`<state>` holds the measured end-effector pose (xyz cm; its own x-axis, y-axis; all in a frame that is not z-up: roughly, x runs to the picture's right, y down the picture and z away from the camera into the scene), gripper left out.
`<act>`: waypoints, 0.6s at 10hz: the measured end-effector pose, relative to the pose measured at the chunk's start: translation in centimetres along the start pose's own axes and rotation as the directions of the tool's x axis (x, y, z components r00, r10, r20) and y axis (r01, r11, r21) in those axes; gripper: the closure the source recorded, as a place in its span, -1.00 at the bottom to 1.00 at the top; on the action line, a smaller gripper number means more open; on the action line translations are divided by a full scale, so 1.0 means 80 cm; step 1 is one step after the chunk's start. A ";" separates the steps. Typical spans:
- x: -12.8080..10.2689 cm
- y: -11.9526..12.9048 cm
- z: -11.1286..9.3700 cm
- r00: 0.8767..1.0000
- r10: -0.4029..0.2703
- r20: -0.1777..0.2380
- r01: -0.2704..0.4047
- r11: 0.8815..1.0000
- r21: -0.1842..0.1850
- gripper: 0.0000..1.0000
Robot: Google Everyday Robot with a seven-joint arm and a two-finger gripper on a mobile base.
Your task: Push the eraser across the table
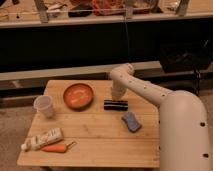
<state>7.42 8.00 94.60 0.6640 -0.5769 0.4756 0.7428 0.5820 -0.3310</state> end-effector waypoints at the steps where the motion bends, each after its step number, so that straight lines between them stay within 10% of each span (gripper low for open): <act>1: -0.005 0.002 0.001 1.000 -0.008 0.003 0.008 1.000 -0.004 1.00; 6: -0.023 0.007 0.002 0.999 -0.042 0.013 0.042 0.999 -0.019 1.00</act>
<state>6.60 9.46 93.72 0.6310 -0.5933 0.4999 0.7717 0.5461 -0.3259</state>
